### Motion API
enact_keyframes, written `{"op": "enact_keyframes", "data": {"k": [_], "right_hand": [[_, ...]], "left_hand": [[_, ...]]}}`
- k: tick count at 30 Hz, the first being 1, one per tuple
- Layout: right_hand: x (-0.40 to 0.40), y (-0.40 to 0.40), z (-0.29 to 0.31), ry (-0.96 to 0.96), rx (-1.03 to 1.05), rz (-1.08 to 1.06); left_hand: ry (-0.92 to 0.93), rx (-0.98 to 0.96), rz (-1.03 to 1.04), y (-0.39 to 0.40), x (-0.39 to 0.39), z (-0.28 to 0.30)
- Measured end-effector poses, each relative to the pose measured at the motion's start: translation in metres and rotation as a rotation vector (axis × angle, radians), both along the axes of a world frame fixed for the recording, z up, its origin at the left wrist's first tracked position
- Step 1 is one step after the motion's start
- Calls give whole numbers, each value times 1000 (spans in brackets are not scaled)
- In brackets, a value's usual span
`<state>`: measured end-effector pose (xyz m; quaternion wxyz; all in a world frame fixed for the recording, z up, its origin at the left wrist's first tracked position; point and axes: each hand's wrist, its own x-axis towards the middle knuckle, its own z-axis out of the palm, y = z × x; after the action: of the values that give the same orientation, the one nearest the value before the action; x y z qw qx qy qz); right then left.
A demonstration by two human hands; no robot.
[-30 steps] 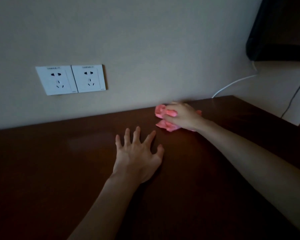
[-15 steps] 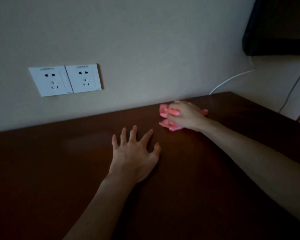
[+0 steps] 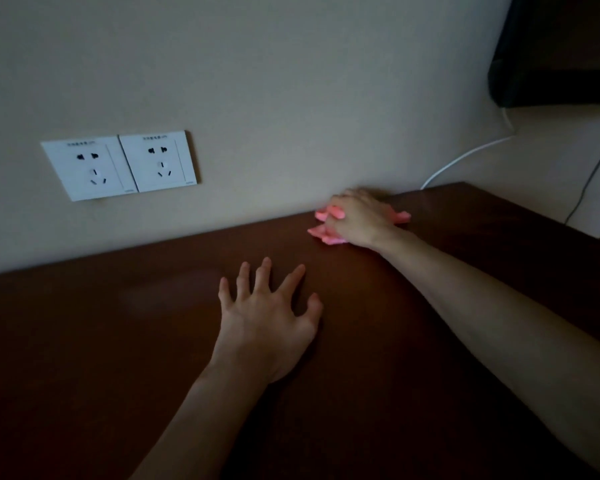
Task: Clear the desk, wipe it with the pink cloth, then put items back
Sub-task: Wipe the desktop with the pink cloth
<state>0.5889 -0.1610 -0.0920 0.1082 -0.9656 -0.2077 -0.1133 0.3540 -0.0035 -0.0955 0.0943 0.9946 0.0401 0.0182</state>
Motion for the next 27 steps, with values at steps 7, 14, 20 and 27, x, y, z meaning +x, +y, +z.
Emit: {"op": "enact_keyframes", "data": {"k": [7, 14, 20, 27], "right_hand": [[-127, -57, -7, -71, 146, 563], [-44, -54, 6, -4, 153, 208], [14, 3, 2, -10, 15, -103], [-123, -23, 4, -27, 31, 42]], "left_hand": [[-41, 8, 10, 0, -2, -3], [-40, 4, 23, 1, 0, -3], [-22, -21, 18, 1, 1, 0], [-78, -45, 26, -2, -9, 5]]}}
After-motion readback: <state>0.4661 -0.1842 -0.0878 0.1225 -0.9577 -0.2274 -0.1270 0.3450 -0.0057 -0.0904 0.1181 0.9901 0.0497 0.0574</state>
